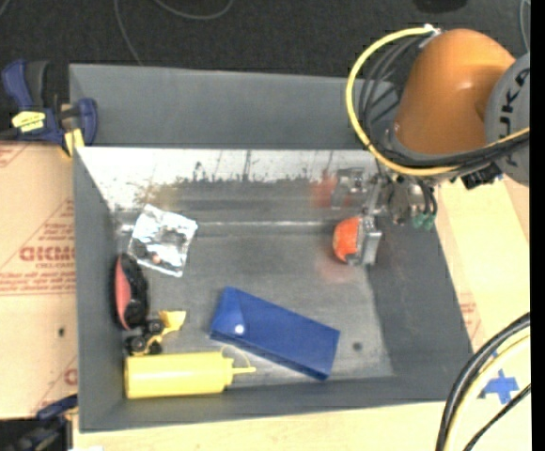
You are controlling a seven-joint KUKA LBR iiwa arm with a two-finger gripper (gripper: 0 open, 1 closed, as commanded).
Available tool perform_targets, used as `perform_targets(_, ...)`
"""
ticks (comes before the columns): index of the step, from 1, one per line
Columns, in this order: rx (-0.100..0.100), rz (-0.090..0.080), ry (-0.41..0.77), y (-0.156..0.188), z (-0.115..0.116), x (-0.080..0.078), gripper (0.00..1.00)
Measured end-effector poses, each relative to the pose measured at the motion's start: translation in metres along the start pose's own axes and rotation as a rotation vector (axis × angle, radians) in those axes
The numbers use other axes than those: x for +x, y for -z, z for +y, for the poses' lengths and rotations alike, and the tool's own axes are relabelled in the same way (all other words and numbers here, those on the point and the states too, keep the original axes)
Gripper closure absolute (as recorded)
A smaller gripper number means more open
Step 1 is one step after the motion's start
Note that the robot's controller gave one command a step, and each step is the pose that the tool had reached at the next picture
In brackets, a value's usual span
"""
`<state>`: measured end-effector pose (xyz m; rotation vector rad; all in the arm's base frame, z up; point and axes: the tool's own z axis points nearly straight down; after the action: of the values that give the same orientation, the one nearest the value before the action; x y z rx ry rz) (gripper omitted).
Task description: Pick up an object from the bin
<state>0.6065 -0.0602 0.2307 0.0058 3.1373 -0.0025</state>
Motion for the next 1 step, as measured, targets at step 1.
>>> perform_targets(1, -0.001, -0.005, -0.061, -0.0438, -0.015, -0.0003, 0.0)
